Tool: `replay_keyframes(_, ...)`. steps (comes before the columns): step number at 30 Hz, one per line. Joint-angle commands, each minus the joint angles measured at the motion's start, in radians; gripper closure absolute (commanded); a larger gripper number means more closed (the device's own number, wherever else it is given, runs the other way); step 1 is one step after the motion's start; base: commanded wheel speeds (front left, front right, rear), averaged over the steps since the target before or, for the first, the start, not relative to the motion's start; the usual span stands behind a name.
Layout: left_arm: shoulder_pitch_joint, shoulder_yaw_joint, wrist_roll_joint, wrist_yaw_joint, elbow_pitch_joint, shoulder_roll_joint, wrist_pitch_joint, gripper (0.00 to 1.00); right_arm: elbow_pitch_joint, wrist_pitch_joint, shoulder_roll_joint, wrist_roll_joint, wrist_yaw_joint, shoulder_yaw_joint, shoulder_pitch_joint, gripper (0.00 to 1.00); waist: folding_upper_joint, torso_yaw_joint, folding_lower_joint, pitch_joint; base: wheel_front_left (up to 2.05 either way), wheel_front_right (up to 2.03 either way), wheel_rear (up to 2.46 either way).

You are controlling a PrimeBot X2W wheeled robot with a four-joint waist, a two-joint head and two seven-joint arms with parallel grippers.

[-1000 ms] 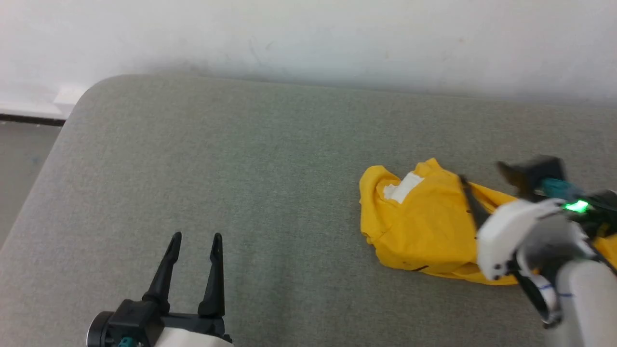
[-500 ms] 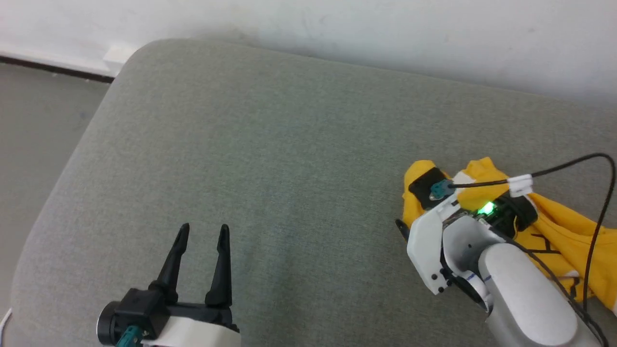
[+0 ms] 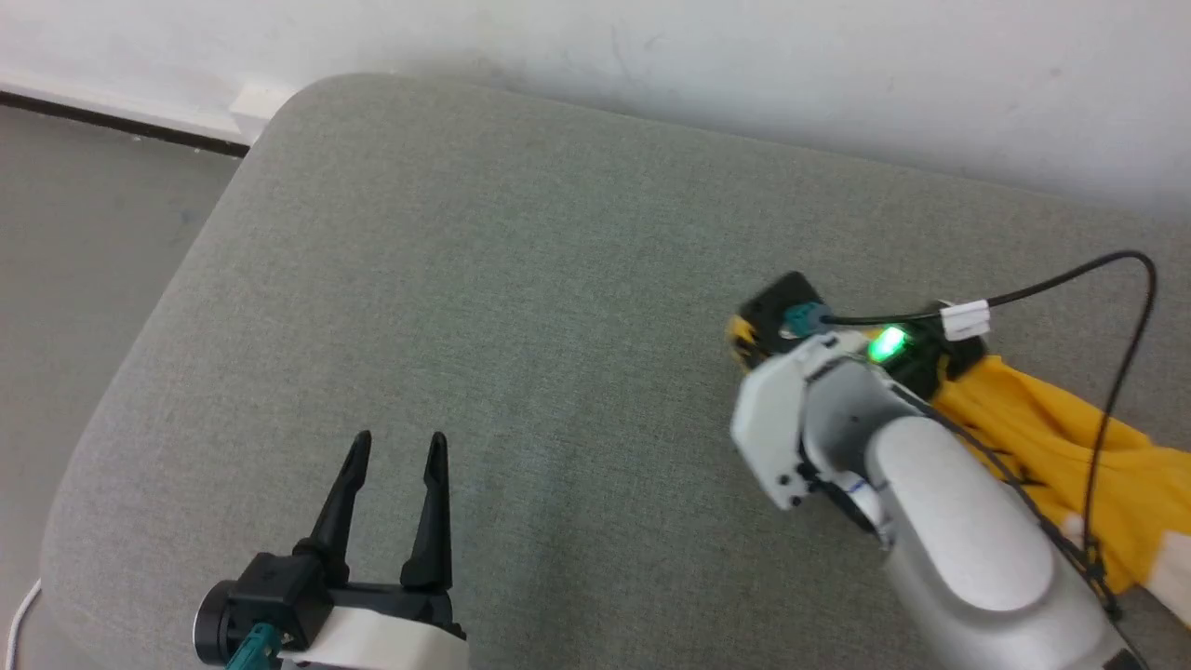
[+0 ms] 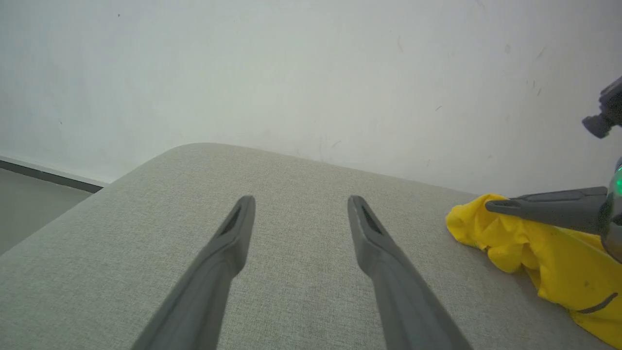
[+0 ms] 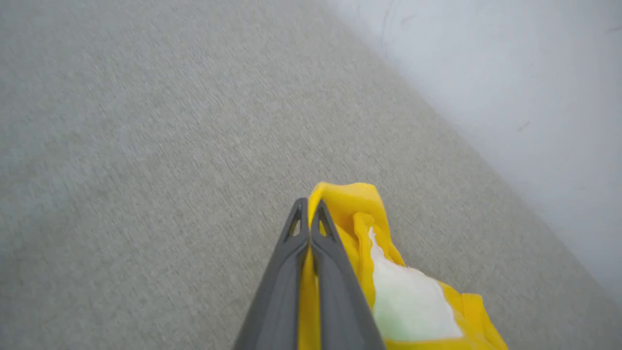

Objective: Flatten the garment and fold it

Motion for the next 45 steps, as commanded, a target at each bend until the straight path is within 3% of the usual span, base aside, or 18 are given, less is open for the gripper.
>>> replay_keyframes(1, -0.003, 0.002, -0.001, 0.002, 0.001, -0.005, -0.005, 0.00, -0.018, -0.022, 0.020, 0.023, -0.001, 0.024, -0.022, 1.00, 0.0000, -0.009, -0.0001, -0.011, 0.00, 0.00, 0.00)
replay_keyframes(7, 0.001, 0.001, 0.004, -0.002, -0.002, -0.005, -0.005, 0.00, -0.128, -0.057, 0.061, 0.229, -0.001, 0.261, -0.015, 1.00, 0.0000, -0.015, -0.0001, -0.017, 0.00, 0.00, 0.00)
replay_keyframes(11, 0.006, -0.003, -0.001, -0.004, 0.002, -0.005, -0.005, 0.00, -0.153, 0.056, 0.018, 0.412, -0.001, 0.430, 0.056, 1.00, 0.0000, -0.012, -0.0001, -0.013, 0.00, 0.00, 0.00)
replay_keyframes(12, 0.008, -0.004, -0.003, -0.004, 0.004, -0.005, -0.005, 0.00, -0.149, 0.100, -0.010, 0.441, -0.001, 0.457, 0.072, 0.76, 0.0000, -0.010, -0.0001, -0.012, 0.00, 0.00, 0.00)
replay_keyframes(13, 0.008, -0.006, -0.004, -0.004, 0.006, -0.005, -0.005, 0.00, -0.156, 0.128, -0.042, 0.455, -0.001, 0.488, 0.075, 0.25, 0.0000, -0.008, -0.0001, -0.010, 0.00, 0.00, 0.00)
replay_keyframes(14, 0.007, -0.007, -0.005, -0.004, 0.007, -0.005, -0.005, 0.00, -0.163, 0.137, -0.070, 0.461, -0.001, 0.502, 0.078, 0.00, 0.0000, -0.008, -0.0001, -0.009, 0.00, 0.00, 0.00)
replay_keyframes(19, 0.010, -0.005, -0.010, 0.000, 0.013, -0.005, -0.005, 0.00, -0.207, 0.095, -0.118, 0.493, -0.001, 0.441, 0.105, 0.00, 0.0000, -0.019, -0.0001, -0.010, 0.00, 0.00, 0.00)
replay_keyframes(23, 0.010, -0.009, -0.006, 0.000, 0.019, -0.005, -0.005, 0.00, -0.254, 0.010, -0.109, 0.469, -0.001, 0.301, 0.123, 0.00, 0.0000, -0.034, -0.0001, -0.021, 0.00, 0.00, 0.00)
replay_keyframes(28, 0.018, -0.010, 0.000, -0.003, 0.020, -0.005, -0.005, 0.00, -0.335, -0.102, -0.048, 0.392, -0.001, 0.039, 0.204, 0.00, 0.0000, -0.055, -0.0001, -0.037, 0.00, 0.00, 0.00)
replay_keyframes(38, 0.046, 0.002, 0.021, -0.011, 0.014, -0.002, -0.005, 0.00, -0.557, -0.339, 0.073, 0.061, -0.001, -0.542, 0.539, 0.00, 0.0000, -0.094, -0.0001, -0.051, 0.00, 0.00, 0.00)
replay_keyframes(41, 0.060, 0.009, 0.025, -0.012, 0.012, 0.001, -0.005, 0.00, -0.554, -0.399, 0.075, 0.109, -0.001, -0.631, 0.638, 0.00, 0.0000, -0.119, -0.0001, -0.057, 0.00, 0.00, 0.00)
replay_keyframes(45, 0.080, 0.014, 0.032, -0.013, 0.009, 0.007, -0.005, 0.00, -0.513, -0.447, 0.075, 0.167, -0.001, -0.663, 0.719, 0.00, 0.0000, -0.163, -0.0001, -0.065, 0.00, 0.00, 0.00)
